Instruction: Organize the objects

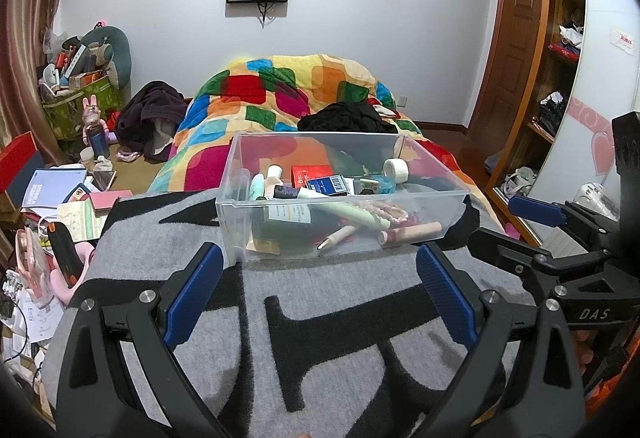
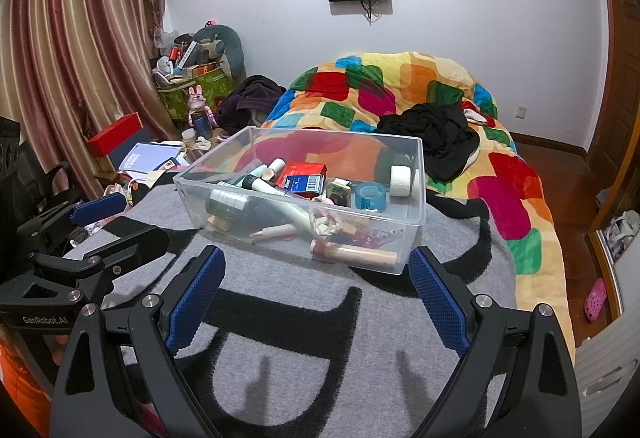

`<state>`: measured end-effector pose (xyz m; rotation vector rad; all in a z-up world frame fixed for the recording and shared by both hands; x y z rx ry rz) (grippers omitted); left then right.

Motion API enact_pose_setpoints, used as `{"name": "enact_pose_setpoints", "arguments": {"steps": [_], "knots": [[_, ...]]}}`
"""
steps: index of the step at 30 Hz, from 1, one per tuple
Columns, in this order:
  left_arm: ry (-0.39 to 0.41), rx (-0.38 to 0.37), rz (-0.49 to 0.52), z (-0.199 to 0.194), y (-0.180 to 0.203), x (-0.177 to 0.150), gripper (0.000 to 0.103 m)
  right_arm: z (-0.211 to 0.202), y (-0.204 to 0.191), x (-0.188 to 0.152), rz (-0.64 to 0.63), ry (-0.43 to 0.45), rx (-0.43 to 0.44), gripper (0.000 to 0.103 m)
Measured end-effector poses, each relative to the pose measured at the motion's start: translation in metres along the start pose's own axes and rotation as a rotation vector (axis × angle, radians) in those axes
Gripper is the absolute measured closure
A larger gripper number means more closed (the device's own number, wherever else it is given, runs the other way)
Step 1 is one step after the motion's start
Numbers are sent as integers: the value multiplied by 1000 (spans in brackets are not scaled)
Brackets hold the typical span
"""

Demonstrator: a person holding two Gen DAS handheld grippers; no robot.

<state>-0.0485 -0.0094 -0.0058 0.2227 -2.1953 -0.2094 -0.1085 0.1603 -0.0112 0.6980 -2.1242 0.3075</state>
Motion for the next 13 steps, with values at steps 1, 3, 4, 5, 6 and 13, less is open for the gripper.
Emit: {"name": "enact_pose_setpoints", "arguments": {"steps": [1,3,4,5,6,13], "knots": [[-1,-2,1,0,0,0,5,0,0,0,1,-1,0,11],[1,0,1,0,0,0,5,0,1,-1,2,-2,0,11],[2,1,2,0,0,0,5,1,1,-2,3,-2,0,11],[3,1,1,0,1,0,5,1,1,-2,3,-2,1,11],[2,1,0,0,0,0,5,1,1,-1,3,-3,1,11],[7,-2,4,0,1,0,5,1,1,-2,3,-6,-1,11]]}}
Point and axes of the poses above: each gripper's, at about its wrist camera, not at the fingertips, and z roughly the way its jaws point, y to its right, x to its top, the point moved 1 cm from there along z, roughly the way its jaws point, and after that the axes turned 10 degrees about -z, right-handed, at the moved point
